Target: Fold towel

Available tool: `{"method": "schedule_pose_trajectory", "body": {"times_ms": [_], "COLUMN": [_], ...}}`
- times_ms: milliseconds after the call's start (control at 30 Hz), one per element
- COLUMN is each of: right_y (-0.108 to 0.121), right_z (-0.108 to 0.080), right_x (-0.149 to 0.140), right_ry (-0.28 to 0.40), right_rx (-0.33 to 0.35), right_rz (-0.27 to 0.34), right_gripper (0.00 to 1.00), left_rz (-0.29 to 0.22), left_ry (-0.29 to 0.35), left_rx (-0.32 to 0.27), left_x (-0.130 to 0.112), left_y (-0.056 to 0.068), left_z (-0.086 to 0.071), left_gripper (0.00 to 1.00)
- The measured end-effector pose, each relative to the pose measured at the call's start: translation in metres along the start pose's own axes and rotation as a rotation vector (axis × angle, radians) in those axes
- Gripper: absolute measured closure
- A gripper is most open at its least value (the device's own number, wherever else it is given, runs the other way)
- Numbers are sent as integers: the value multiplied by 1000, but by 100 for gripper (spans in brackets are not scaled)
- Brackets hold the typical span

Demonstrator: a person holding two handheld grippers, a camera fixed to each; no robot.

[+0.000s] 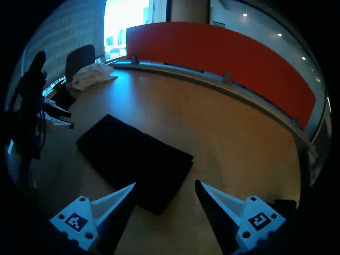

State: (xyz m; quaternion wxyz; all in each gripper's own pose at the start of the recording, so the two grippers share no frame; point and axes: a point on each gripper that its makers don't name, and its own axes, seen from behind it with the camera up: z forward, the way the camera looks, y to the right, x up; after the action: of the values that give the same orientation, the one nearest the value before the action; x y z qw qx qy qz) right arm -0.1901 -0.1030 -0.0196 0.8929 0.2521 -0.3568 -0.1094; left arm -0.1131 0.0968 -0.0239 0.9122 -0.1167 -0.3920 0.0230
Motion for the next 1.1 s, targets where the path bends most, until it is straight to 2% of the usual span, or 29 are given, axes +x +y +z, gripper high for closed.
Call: {"method": "schedule_pose_trajectory", "body": {"times_ms": [167, 467, 867, 1100], "right_y": [-4, -12, -16, -18], "right_z": [0, 5, 10, 12], "right_x": [-2, -11, -35, -51], "right_ry": [-9, -36, -91, -141], "right_rx": [23, 57, 81, 114], "right_rz": [-28, -58, -75, -101], "right_gripper": [3, 3, 3, 11], "left_rz": [-21, -26, -38, -30], "left_ry": [4, 13, 34, 63], "left_rx": [11, 39, 45, 52], "left_x": [-8, -21, -36, -37], "left_y": [-3, -12, -12, -12], "left_z": [-7, -24, -41, -50], "left_gripper": [7, 7, 7, 7]}}
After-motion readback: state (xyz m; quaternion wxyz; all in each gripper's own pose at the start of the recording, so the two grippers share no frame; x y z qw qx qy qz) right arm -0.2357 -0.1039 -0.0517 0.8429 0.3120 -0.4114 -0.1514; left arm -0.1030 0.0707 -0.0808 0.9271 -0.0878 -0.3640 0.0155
